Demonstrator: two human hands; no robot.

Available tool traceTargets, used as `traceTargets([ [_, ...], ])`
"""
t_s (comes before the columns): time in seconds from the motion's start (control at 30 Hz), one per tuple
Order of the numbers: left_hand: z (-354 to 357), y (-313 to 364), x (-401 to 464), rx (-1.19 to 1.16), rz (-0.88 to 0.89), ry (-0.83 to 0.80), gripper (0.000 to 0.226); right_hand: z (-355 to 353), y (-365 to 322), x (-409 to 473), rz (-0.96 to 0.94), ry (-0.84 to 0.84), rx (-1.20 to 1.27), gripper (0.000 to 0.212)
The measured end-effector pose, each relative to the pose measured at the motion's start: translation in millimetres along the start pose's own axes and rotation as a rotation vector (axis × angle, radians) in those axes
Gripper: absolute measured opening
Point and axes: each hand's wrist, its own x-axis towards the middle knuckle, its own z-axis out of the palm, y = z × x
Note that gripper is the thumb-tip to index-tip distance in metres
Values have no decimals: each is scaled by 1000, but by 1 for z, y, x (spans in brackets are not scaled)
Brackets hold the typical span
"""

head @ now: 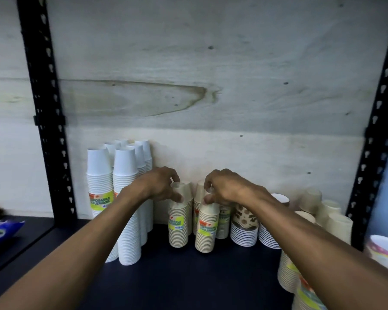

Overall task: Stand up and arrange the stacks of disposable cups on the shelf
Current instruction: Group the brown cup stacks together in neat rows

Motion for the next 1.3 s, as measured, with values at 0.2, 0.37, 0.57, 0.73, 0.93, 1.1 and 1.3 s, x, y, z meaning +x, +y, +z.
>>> traceTargets([
  [0.2, 13, -4, 6, -48, 15, -2, 56, 13, -3, 11, -6, 12, -5, 47],
  [0.37, 24, -7, 6, -139, 9, 41, 58, 26, 0, 13, 5, 78, 42, 50],
  [0.57, 52, -12, -12, -307, -2, 98, 84, 64, -1, -10, 91, 325, 252, 76],
  [0.73, 107, -23, -34, -441, -110, 105, 103, 119, 9, -30, 206, 426, 474, 74],
  [0.93, 144, -31, -46, -445, -104, 19, 72, 166, 19, -28, 257, 153, 616, 70],
  [1.1, 148, -37, -46, -470, -80, 50, 68, 175, 20, -21, 250, 159, 621, 64],
  [1.3, 151, -38, -47, -459, -68, 79, 65, 177, 19, -18, 244, 170, 609, 67],
])
